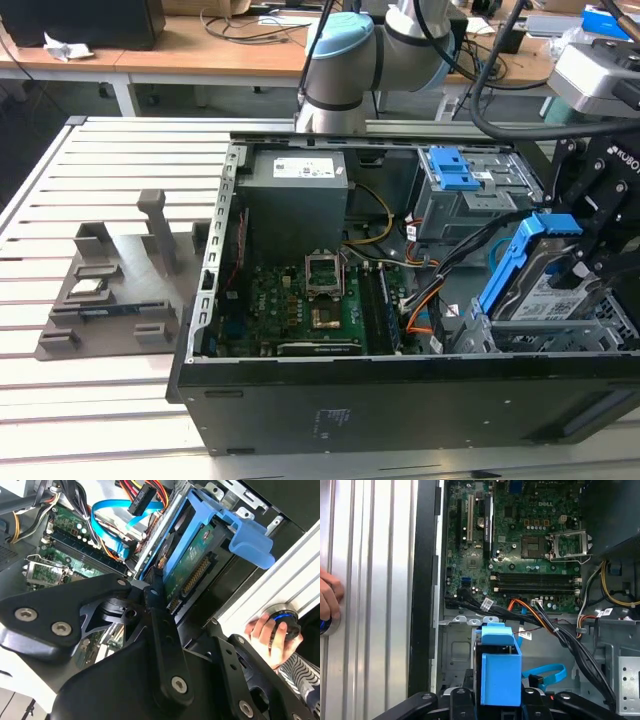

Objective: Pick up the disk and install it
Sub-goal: 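Insert the disk into the insertion slot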

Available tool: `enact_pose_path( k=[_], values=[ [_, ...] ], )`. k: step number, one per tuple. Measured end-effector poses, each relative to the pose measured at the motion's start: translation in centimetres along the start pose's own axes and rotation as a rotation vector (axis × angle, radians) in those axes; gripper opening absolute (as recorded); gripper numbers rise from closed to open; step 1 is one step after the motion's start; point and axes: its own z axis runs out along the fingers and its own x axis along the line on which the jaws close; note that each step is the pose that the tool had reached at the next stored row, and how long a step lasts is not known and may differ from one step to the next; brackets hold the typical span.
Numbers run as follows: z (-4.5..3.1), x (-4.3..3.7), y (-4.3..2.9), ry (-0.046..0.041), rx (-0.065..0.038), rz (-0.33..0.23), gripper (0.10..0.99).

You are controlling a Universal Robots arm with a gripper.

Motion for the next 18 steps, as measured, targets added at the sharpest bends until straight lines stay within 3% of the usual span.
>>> enact_pose_path(
  k=[4, 5, 10, 13, 14, 15, 18],
  values=[
    [-0.01, 0.0, 0.0, 0.0002, 0.0, 0.0, 0.373],
    [0.0, 0.0, 0.0, 0.0002, 0.0, 0.0, 0.435],
    [0.01, 0.0, 0.0, 0.0, 0.0, 0.0, 0.42],
    [0.01, 0.0, 0.0, 0.0, 0.0, 0.0, 0.173],
    [0.02, 0.0, 0.0, 0.0, 0.0, 0.0, 0.173],
    [0.02, 0.0, 0.0, 0.0, 0.0, 0.0, 0.114],
    [0.02, 0.0, 0.0, 0.0, 0.0, 0.0, 0.106]
  ],
)
